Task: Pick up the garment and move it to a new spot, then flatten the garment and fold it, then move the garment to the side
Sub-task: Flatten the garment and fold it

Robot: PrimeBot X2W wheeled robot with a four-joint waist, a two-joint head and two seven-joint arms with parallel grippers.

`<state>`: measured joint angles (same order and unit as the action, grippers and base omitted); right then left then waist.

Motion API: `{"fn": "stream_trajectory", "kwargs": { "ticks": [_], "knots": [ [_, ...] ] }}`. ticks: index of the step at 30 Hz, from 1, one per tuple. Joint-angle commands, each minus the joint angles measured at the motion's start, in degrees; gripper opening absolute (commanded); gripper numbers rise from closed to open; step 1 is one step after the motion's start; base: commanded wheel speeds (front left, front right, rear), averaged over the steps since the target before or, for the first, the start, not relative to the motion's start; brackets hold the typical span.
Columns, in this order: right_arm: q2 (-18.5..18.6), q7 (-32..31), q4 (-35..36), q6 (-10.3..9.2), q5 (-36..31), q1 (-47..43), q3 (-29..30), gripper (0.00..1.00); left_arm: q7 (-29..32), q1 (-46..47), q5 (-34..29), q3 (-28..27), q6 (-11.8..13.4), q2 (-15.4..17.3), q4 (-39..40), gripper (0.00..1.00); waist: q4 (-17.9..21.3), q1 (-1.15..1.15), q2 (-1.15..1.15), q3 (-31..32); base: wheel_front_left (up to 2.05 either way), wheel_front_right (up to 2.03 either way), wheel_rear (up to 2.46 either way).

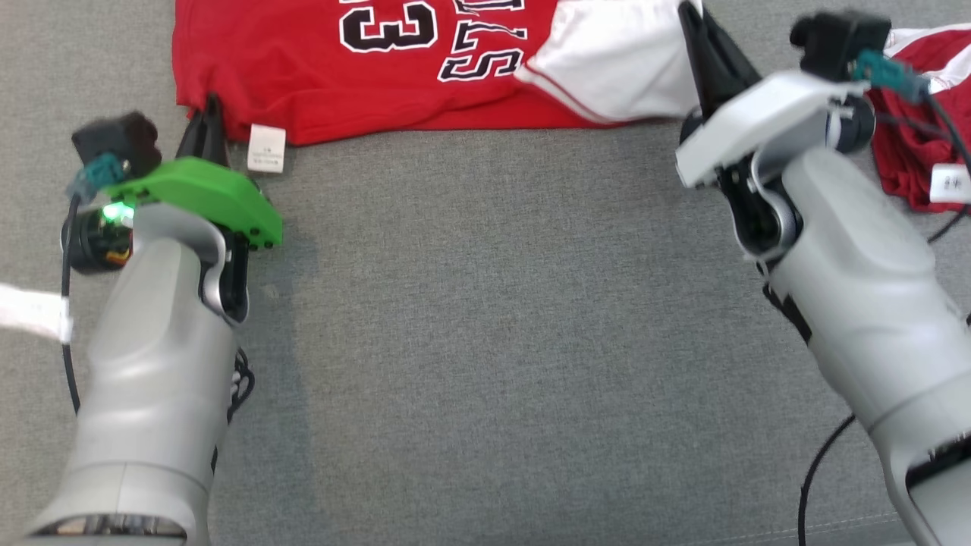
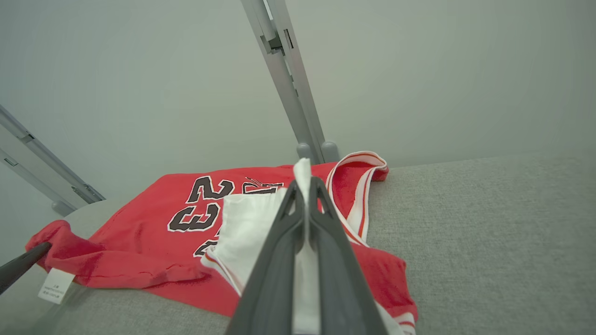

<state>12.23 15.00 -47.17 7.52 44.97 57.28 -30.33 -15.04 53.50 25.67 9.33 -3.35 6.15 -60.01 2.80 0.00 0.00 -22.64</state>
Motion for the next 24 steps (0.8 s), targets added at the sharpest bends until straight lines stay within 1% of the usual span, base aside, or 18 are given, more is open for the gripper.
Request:
{"fn": "stream_trajectory", "kwargs": {
  "ticks": [1, 5, 12, 16, 18, 21, 24],
  "knots": [
    [0.5, 0.2, 1.7, -0.07, -0.4, -3.1, 0.9, 0.0, -0.2, -2.6, -0.1, -1.2, -0.3, 0.2, 1.4, 0.0, -0.2, 0.0, 0.0, 0.8, 0.0, 0.0, 0.0],
    [2.0, 0.2, 8.5, -0.07, -2.8, -11.7, 4.0, 0.0, -0.2, -9.4, -1.9, -3.7, -0.9, -0.5, 7.3, 0.0, -0.9, 0.0, 0.0, 3.4, 0.0, 0.0, 0.0],
    [4.3, 0.2, 23.4, -0.07, -7.8, -29.7, 9.8, 0.0, -0.2, -25.5, -4.7, -8.4, -2.0, -1.5, 20.5, 0.0, -2.0, 0.0, 0.0, 10.1, 0.0, 0.0, 0.0],
    [4.8, 0.2, 31.3, -0.07, -10.6, -40.5, 13.3, 0.0, -0.2, -33.9, -6.6, -8.9, -2.6, -1.5, 26.2, 0.0, -2.6, 0.0, 0.0, 13.6, 0.0, 0.0, 0.0],
    [4.3, 0.2, 35.0, -0.07, -11.8, -45.9, 15.5, 0.0, -0.2, -37.7, -6.5, -8.9, -2.5, -1.4, 28.3, 0.0, -2.6, 0.0, 0.0, 15.1, 0.0, 0.0, 0.0],
    [3.2, -0.7, 40.9, -0.07, -13.7, -53.3, 19.2, 0.0, 1.4, -43.2, -5.6, -9.6, -1.3, -1.1, 33.1, 0.0, -2.4, 0.0, 0.0, 16.9, 0.0, 0.0, 0.0],
    [1.6, -3.3, 47.3, -0.08, -15.9, -59.7, 22.0, 0.0, 4.8, -49.3, -5.2, -9.9, 0.8, -1.3, 39.9, 0.0, -2.2, 0.0, 0.0, 18.1, 0.0, 0.0, 0.0]
  ]
}}
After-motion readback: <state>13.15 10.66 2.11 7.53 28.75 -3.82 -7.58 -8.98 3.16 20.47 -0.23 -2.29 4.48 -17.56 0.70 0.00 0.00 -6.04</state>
